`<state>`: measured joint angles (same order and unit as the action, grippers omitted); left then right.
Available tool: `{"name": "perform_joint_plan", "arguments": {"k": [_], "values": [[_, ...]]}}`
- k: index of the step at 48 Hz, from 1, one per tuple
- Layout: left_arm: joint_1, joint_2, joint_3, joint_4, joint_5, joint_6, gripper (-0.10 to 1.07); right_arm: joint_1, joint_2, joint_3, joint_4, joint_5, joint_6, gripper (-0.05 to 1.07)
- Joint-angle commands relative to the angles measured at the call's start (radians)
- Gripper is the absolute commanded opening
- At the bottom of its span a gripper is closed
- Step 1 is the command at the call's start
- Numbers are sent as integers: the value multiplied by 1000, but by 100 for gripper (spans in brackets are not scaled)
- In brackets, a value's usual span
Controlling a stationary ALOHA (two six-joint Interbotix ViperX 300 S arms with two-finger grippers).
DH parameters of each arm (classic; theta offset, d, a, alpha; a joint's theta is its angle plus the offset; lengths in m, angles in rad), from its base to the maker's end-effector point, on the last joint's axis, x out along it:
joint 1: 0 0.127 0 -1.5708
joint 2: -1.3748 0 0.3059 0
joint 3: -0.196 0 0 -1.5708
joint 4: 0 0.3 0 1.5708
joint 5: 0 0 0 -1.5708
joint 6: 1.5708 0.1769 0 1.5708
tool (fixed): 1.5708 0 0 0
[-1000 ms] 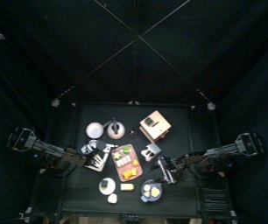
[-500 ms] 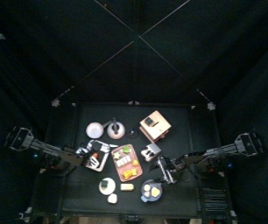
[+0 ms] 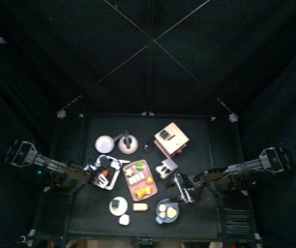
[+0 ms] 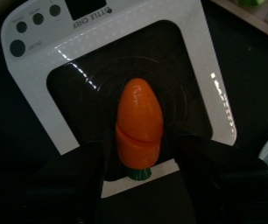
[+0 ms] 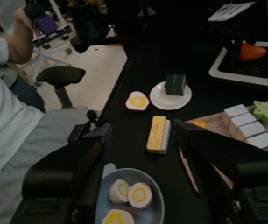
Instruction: Grab carrot
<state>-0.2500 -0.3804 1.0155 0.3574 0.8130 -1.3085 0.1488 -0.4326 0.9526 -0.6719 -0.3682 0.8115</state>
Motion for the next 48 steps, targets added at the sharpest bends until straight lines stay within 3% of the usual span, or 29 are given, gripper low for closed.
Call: {"name": "perform_joint_plan", "arguments": {"k": [1,22,48], "values": [[3,-8,-9,3,-3,-2,86,-3,-9,-15,3,-6,-2,92],[9,-11,-17,8,-5,0,65,-3,-8,-15,3,-6,0,92],[0,-66,-14,29,-38,-5,64,-3,-8,-15,3,-6,0,92]]}}
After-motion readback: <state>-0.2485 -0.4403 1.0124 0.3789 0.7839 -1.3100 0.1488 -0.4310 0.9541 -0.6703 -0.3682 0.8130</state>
